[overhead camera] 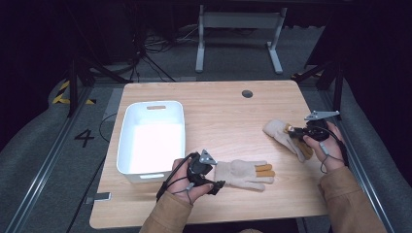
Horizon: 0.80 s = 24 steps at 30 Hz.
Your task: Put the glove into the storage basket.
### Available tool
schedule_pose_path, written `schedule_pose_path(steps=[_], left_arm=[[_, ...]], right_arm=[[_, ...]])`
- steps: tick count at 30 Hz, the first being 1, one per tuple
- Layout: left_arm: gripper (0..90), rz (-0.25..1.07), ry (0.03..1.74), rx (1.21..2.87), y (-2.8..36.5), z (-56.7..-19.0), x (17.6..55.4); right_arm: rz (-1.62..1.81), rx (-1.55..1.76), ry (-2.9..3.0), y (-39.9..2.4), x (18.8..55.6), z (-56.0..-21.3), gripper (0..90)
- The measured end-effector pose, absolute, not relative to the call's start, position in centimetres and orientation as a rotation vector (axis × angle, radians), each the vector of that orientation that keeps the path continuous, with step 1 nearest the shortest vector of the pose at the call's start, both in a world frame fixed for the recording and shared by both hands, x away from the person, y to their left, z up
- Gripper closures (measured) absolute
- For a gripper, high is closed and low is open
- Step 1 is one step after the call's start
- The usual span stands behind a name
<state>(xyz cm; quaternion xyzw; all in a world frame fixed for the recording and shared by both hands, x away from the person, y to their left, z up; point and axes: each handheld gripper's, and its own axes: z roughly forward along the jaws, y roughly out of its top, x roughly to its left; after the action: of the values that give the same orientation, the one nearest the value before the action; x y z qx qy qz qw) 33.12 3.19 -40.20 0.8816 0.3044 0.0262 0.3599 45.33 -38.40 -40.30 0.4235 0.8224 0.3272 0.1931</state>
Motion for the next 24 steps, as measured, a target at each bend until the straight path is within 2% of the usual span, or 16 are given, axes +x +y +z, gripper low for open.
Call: schedule_pose_path(steps=[24], left_arm=[[31.0, 0.029, 0.733, 2.294, 3.3, -39.2, 33.3]], right_arm=[[1.084, 0.921, 2.433, -37.3, 41.4, -35.1, 73.6]])
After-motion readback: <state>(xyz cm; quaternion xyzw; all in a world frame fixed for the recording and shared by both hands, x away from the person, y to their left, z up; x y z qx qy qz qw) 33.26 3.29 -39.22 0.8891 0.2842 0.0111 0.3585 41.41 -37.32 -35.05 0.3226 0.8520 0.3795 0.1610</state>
